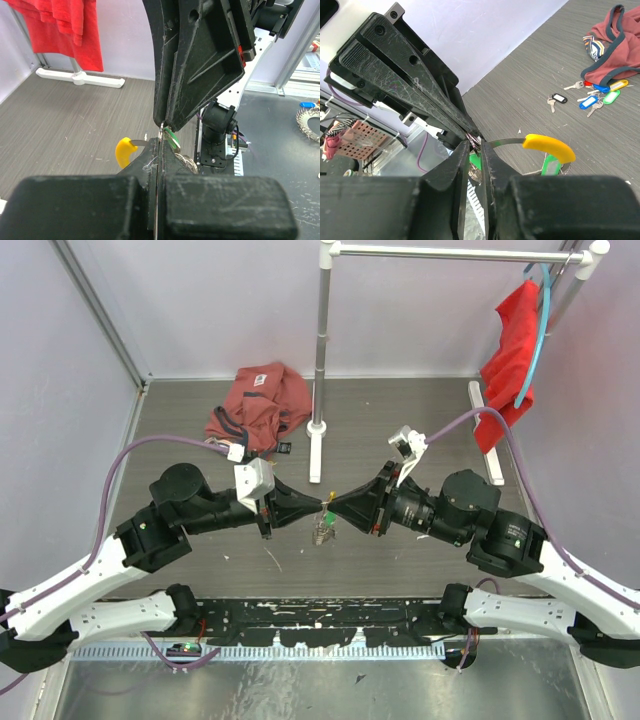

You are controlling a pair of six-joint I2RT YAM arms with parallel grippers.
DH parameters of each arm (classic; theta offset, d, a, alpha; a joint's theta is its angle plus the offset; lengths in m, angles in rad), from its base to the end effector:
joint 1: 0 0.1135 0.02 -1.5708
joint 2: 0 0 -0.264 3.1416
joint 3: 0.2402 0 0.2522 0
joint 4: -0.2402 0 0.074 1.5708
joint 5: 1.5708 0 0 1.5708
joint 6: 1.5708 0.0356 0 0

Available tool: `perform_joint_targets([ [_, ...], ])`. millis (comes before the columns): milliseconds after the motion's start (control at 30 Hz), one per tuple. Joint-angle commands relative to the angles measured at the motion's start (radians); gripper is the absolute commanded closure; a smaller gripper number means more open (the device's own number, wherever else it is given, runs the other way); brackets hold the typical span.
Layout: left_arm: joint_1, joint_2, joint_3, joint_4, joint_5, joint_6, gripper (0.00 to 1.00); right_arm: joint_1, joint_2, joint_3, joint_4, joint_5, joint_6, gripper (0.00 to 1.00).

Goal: Put the keys on the keyring

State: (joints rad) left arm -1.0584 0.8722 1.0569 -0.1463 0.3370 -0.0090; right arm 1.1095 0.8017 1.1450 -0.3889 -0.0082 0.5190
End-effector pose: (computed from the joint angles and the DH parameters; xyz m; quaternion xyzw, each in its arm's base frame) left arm 0.0817 -0.1692 0.4238 0.4470 0.5311 -0.4615 0.5524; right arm 0.0693 0.1401 0.4371 -0.2131 0.6909 0.5044 0.4720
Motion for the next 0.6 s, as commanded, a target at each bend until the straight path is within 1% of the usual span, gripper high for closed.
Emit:
perform_joint_targets([
  [0, -0.004, -0.013, -0.001, 0.059, -0.004, 0.000, 1.00, 0.003, -0.003, 0.005, 0.056, 0.006, 0.003, 0.80],
  [33, -0.004, -0.014, -0.002, 0.059, -0.003, 0.000, 1.00, 0.003, -0.003, 0.004, 0.056, 0.004, 0.003, 0.82],
  [133, -0.004, -0.015, -0.003, 0.057, -0.005, 0.001, 1.00, 0.003, -0.004, 0.008, 0.055, 0.001, 0.002, 0.92],
  [233, -0.003, -0.017, -0.005, 0.054, -0.010, 0.003, 1.00, 0.003, -0.006, 0.012, 0.048, 0.006, -0.003, 0.98],
  [300, -0.004, -0.017, -0.006, 0.054, -0.012, 0.003, 1.00, 0.003, -0.007, 0.013, 0.042, 0.008, -0.003, 0.99],
  [567, -0.004, -0.024, -0.007, 0.047, -0.021, 0.006, 1.00, 0.003, -0.010, 0.023, 0.018, 0.015, -0.010, 0.99],
])
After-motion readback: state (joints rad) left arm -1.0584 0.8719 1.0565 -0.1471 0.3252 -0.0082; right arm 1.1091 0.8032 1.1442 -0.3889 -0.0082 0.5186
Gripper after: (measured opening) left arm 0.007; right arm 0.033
